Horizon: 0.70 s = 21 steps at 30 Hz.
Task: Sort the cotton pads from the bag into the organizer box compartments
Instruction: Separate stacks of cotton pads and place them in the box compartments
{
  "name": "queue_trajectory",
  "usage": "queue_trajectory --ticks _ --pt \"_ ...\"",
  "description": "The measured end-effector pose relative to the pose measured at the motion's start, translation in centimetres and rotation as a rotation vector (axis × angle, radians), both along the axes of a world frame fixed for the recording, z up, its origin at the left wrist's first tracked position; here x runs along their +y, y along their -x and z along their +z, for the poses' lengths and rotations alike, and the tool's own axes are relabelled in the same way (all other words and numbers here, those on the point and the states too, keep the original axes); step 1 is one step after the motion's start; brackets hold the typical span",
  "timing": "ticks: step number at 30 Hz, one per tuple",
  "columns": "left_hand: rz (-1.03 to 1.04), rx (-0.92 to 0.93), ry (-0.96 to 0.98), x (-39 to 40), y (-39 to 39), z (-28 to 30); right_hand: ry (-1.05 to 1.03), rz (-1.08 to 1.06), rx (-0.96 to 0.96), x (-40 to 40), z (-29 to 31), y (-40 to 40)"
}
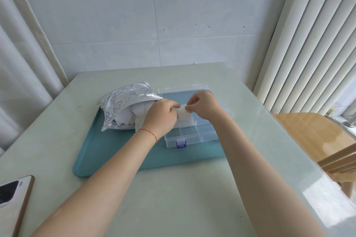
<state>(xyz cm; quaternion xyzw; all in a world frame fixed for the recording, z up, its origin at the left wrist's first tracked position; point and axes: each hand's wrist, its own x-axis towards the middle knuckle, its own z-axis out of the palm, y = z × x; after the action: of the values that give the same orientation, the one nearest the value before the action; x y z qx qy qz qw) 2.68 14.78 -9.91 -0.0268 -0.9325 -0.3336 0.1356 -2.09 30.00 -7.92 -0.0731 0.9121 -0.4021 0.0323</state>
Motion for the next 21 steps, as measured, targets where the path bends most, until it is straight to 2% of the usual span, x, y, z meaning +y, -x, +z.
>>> queue_trajectory --ticks 5,11,14,16,18,21 --pt "-0.065 0.005 0.083 -0.1 0.1 -0.4 -0.136 0.013 0.042 0.1 -0.1 -0.2" --pt "-0.172 -0.095 0.359 -0.2 0.6 -0.5 -0.250 0.064 0.039 -0.1 -0.6 -0.1" --pt "-0.176 -0.105 0.407 -0.1 0.7 -0.5 -0.265 0.092 0.030 -0.1 -0.6 -0.3" --pt "-0.187 -0.020 0.344 -0.1 0.3 -0.2 -0.255 0.068 0.086 -0.1 0.0 -0.4" --pt "-0.143 0.166 0.254 -0.9 -0.6 0.3 -0.201 0.033 0.185 -0.5 0.9 -0.8" --pt "0.073 0.473 0.253 -3.6 -1.5 0.5 -0.136 0.071 0.260 -2.3 2.4 -2.4"
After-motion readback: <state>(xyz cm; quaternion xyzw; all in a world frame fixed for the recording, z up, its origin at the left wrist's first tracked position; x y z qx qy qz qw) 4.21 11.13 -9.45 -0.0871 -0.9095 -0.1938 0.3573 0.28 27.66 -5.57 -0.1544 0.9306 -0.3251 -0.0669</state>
